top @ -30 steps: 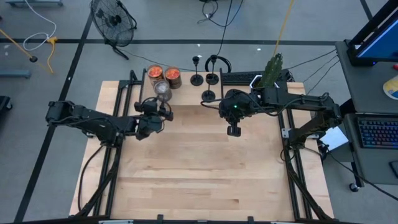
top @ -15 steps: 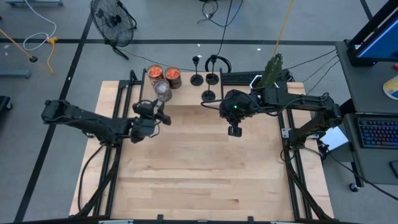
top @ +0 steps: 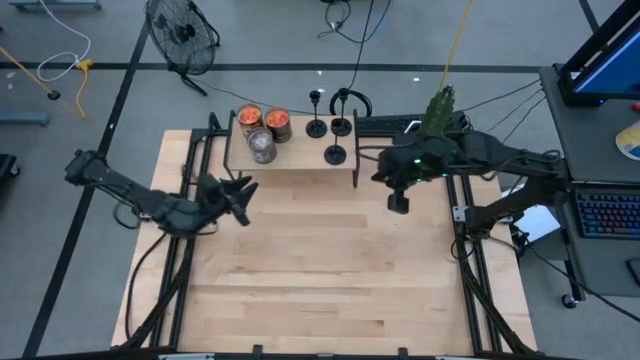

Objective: Pick & Place candle stick holders
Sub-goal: Return to Home Position

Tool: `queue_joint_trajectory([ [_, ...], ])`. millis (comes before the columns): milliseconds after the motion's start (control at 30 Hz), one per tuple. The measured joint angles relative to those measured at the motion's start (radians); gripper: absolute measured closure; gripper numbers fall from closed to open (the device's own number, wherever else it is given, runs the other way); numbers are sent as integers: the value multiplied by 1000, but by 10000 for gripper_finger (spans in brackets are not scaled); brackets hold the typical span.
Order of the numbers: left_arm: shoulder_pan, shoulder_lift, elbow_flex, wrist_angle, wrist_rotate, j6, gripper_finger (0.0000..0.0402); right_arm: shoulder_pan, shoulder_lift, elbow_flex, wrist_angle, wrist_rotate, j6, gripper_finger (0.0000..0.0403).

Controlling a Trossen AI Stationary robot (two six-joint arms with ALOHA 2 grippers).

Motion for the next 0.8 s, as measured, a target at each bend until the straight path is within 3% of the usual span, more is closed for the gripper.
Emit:
queue_joint_trajectory([
  [133,-47,-81,0,0,-1,50,251,17,-68,-17,14,53,14,403],
  [233,-56,-99,0,0,25,69,265,37,-139,-103,78,65,32,403],
  [567,7,-59,0,7,218,61,392,59,-428,-521,313,40,152,403],
  [700,67,-49,0,5,251,70,387,58,-551,-646,389,39,144,403],
  [800,133,-49,0,5,336,109,386,58,-636,-725,434,39,143,403],
])
